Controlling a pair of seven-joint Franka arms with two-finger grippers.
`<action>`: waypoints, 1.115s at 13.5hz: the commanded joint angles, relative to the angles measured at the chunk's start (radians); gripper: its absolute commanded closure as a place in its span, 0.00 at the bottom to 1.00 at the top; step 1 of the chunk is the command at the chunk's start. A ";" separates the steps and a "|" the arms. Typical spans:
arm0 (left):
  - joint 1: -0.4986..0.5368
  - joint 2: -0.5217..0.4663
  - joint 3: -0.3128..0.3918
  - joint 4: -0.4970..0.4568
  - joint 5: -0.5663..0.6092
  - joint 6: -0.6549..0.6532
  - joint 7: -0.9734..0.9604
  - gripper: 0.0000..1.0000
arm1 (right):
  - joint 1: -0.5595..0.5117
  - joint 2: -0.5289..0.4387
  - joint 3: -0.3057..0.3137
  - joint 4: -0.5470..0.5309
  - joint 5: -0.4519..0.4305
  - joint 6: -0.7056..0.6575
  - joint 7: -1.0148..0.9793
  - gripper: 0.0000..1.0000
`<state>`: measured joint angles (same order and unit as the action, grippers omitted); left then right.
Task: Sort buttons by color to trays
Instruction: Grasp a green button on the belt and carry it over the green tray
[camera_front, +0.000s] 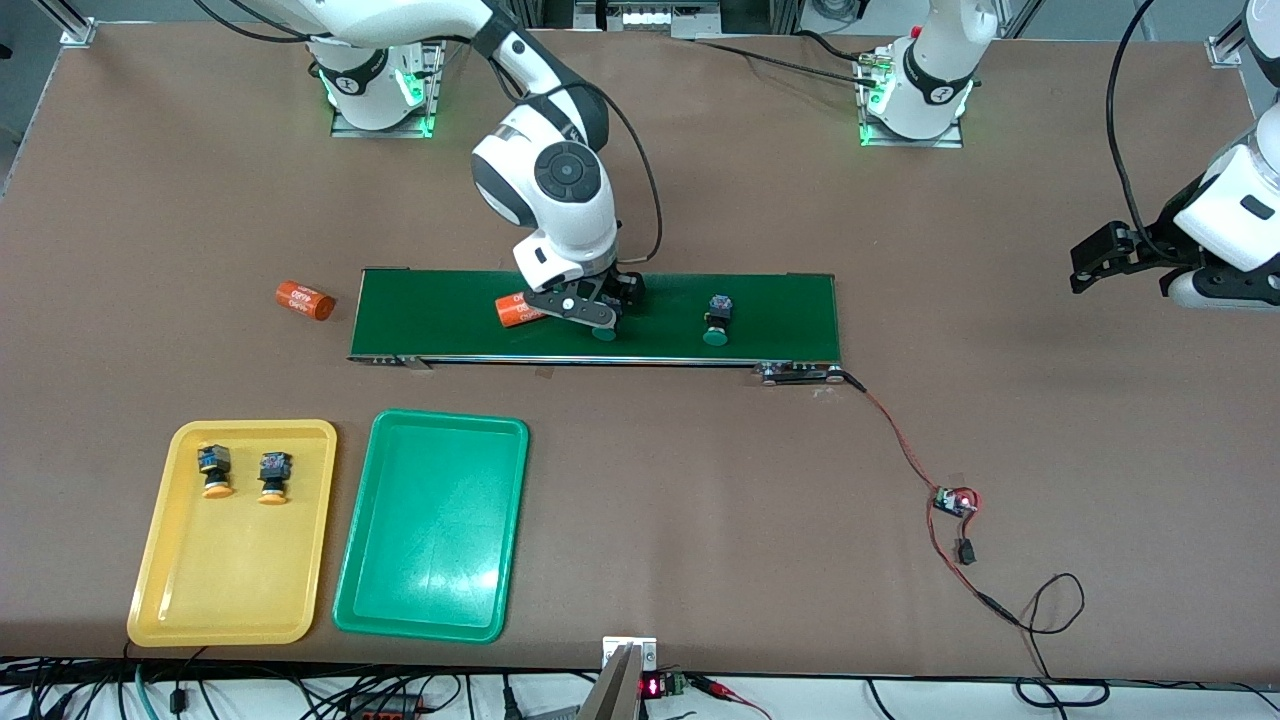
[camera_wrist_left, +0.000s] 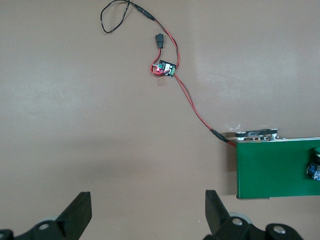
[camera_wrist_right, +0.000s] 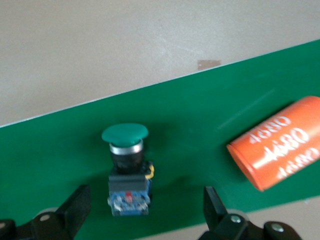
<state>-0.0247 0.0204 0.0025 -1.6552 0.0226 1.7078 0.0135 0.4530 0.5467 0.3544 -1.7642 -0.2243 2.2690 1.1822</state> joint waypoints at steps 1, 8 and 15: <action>0.012 0.004 -0.007 0.025 -0.021 -0.025 0.016 0.00 | 0.021 0.035 -0.018 0.028 -0.023 0.026 0.030 0.00; 0.011 0.004 -0.007 0.025 -0.020 -0.025 0.013 0.00 | 0.018 0.053 -0.040 0.028 -0.032 0.035 0.010 0.73; 0.008 0.006 -0.007 0.026 -0.020 -0.023 0.013 0.00 | 0.012 0.047 -0.083 0.133 -0.020 -0.049 -0.073 0.95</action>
<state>-0.0247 0.0204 0.0014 -1.6539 0.0226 1.7057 0.0134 0.4588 0.5897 0.2964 -1.7106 -0.2410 2.2887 1.1639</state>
